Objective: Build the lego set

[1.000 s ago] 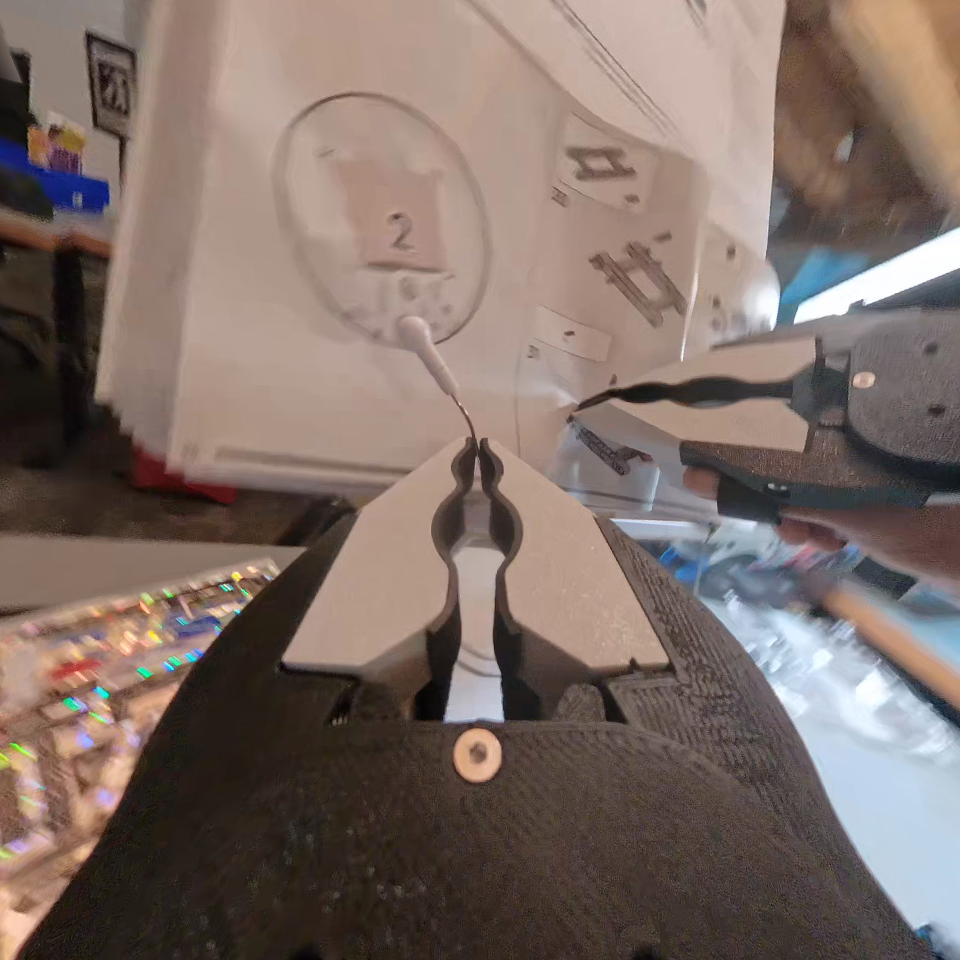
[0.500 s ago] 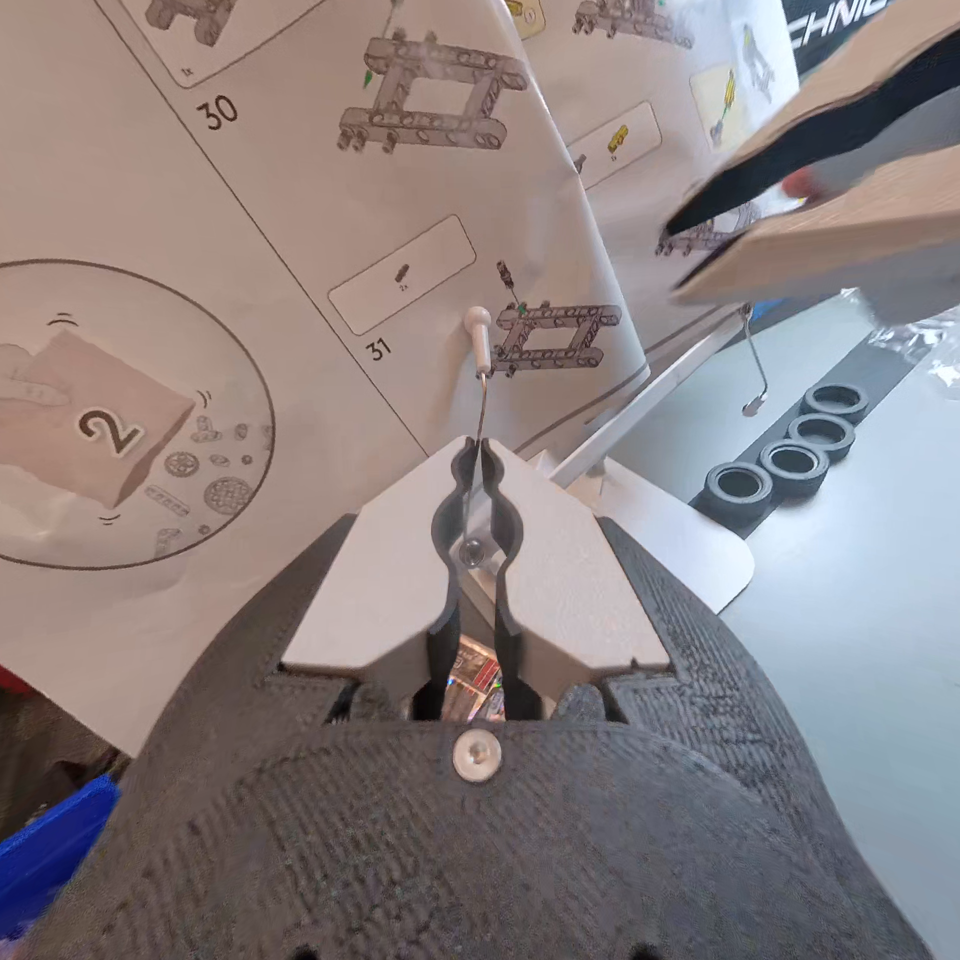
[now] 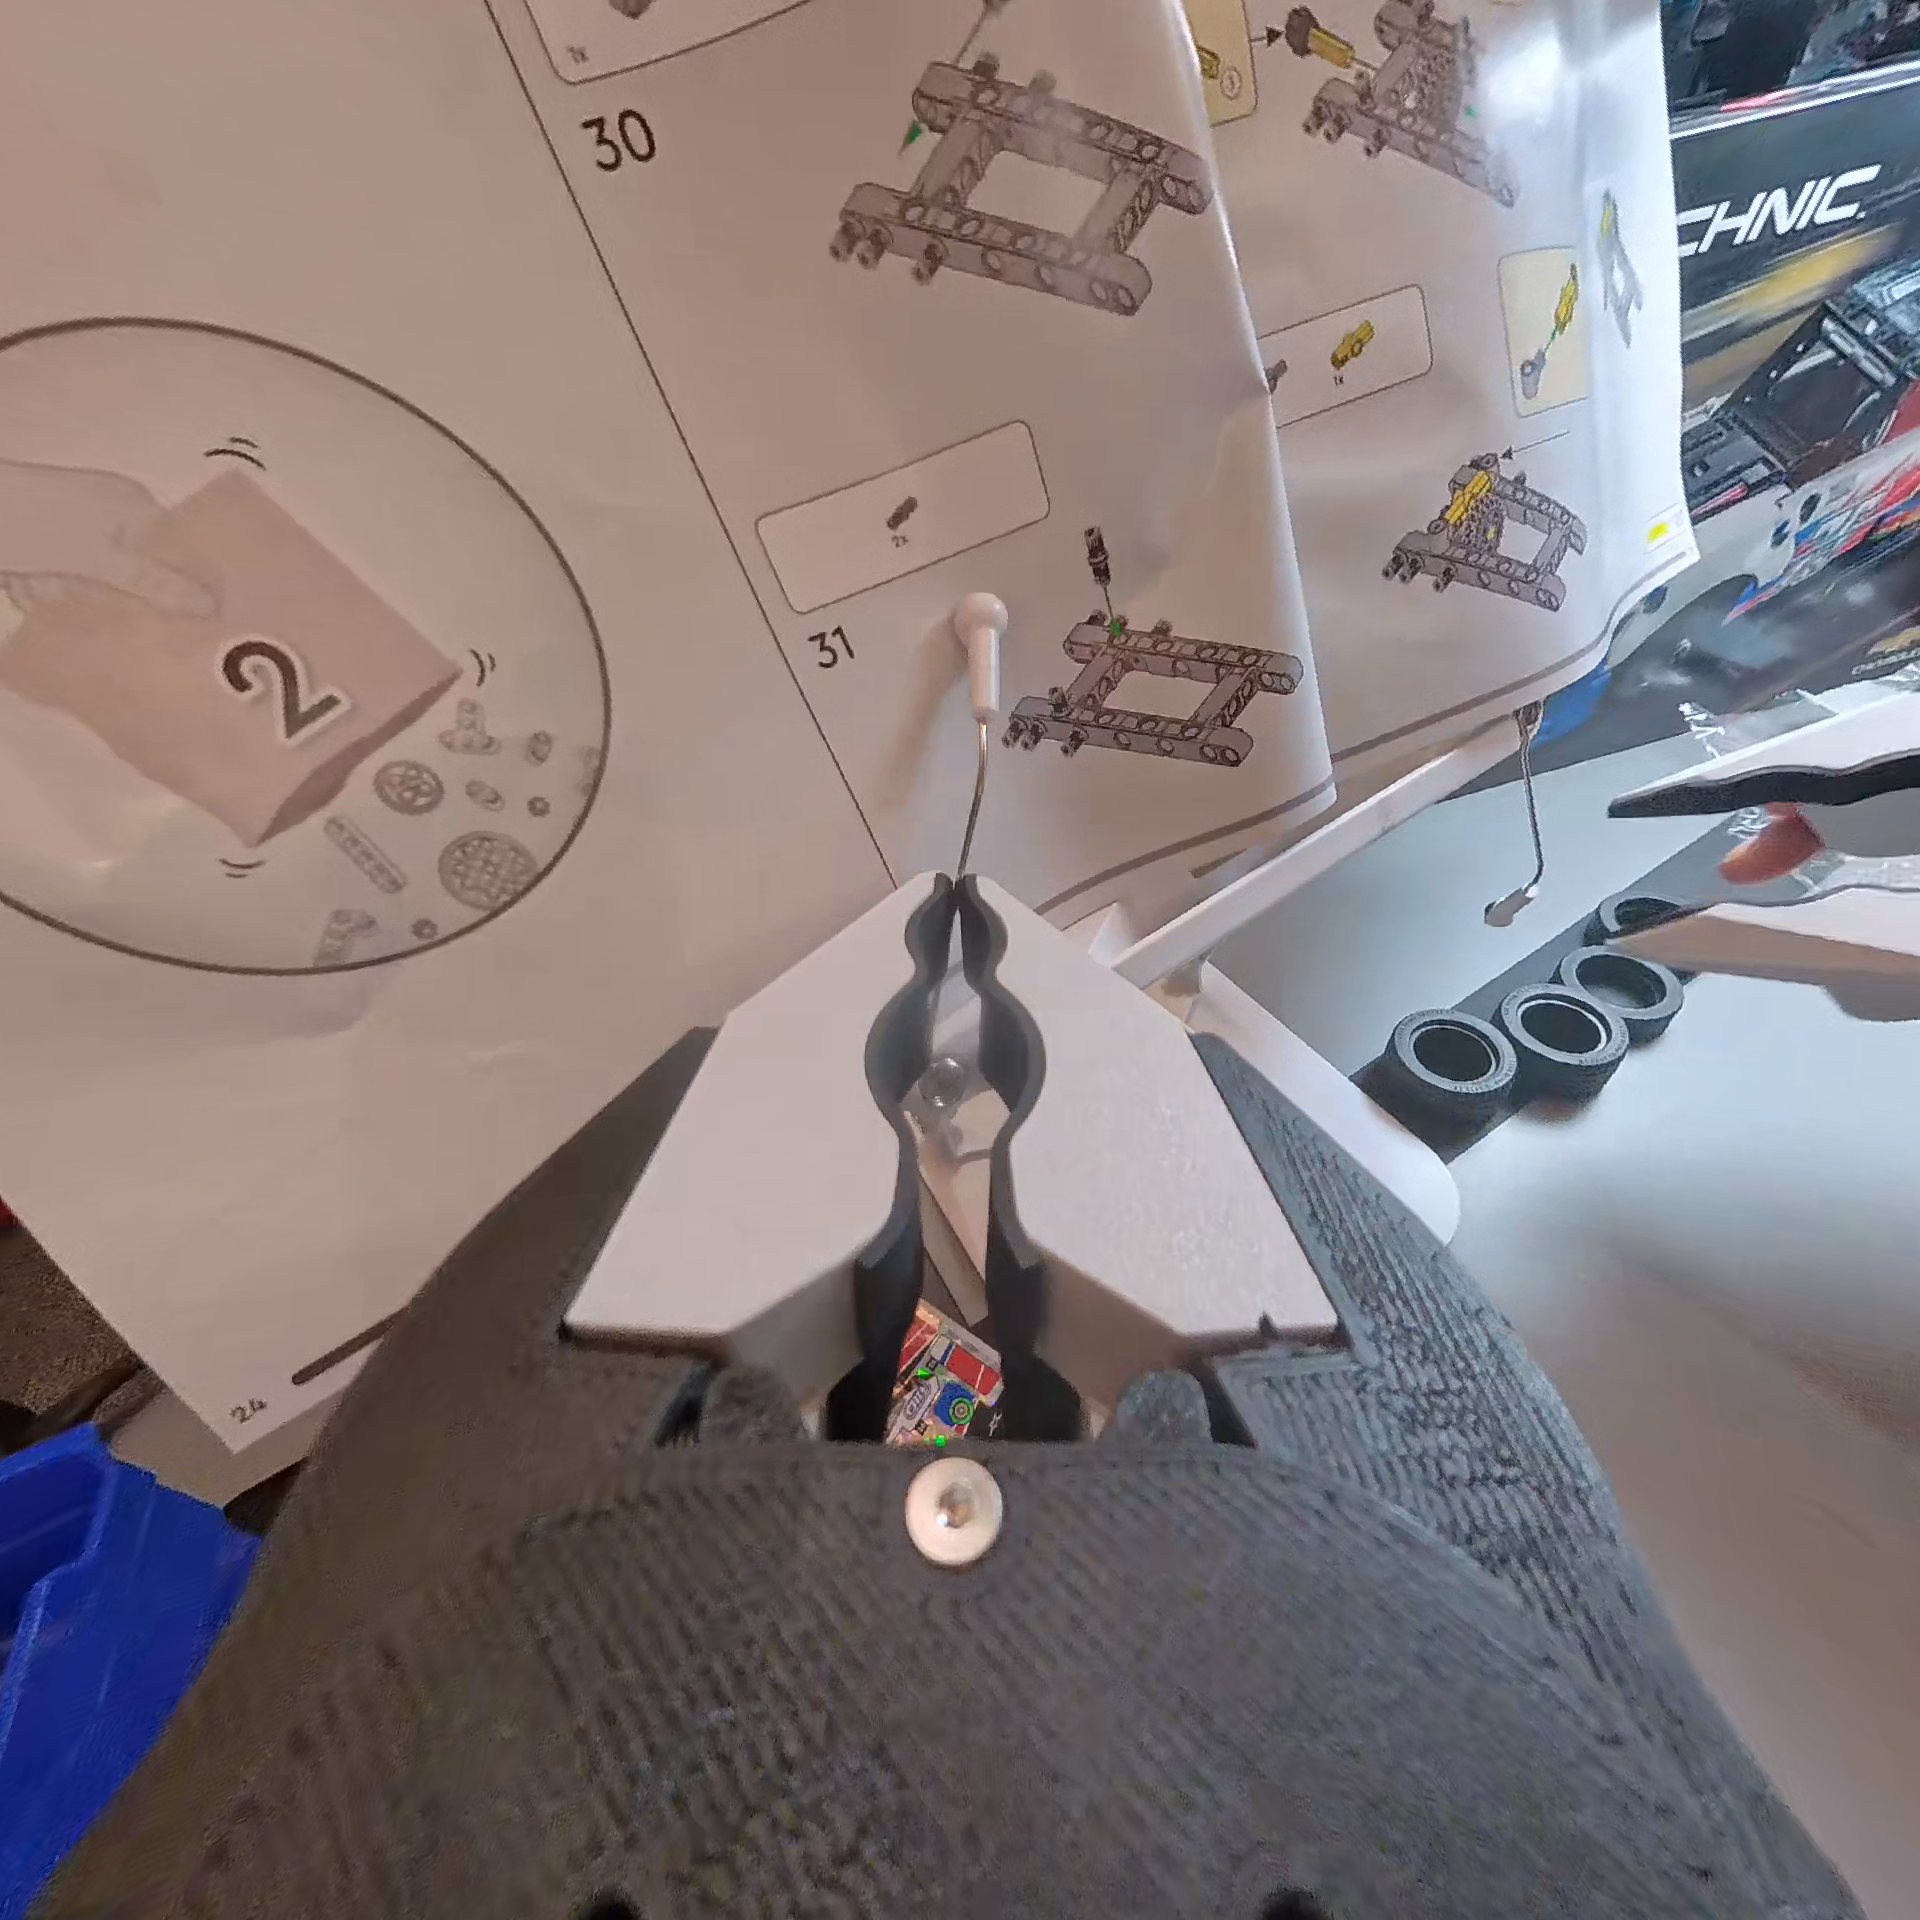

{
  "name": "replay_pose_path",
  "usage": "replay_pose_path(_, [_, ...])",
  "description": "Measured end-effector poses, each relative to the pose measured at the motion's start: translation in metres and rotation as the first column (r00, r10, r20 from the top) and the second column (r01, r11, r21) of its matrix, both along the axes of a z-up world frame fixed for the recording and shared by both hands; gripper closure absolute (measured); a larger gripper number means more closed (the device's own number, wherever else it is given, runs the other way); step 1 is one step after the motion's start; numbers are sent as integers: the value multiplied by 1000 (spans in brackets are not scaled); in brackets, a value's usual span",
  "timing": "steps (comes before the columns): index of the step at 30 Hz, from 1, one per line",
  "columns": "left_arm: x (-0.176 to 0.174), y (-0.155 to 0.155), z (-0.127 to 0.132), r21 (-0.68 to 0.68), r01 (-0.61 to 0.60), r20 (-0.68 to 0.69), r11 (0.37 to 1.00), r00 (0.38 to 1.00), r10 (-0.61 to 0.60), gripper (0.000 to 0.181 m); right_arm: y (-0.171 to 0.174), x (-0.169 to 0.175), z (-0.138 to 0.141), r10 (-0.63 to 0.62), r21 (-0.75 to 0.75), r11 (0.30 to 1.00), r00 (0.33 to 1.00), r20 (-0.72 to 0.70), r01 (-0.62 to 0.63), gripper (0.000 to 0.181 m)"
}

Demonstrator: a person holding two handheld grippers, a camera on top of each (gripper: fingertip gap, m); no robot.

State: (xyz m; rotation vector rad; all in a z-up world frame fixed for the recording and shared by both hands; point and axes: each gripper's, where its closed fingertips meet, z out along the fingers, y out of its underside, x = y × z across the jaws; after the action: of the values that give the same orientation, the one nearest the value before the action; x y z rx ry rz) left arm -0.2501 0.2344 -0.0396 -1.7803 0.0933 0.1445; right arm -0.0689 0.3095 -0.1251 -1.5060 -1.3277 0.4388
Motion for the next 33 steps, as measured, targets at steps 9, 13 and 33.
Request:
replay_pose_path(9, [48,-3,28,115,23,-146,993,989,-6,171,8,-26,-7,7,127,992,1000,-17,-5,165])
replay_pose_path(13, [91,17,20,50,125,-54,991,991,-123,174,20,-13,6,-94,272,959,995,26,84,181])
replay_pose_path(33, [106,76,-19,-156,83,-219,984,969,-117,181,47,-17,91,-277,859,471,891,359,-200,176])
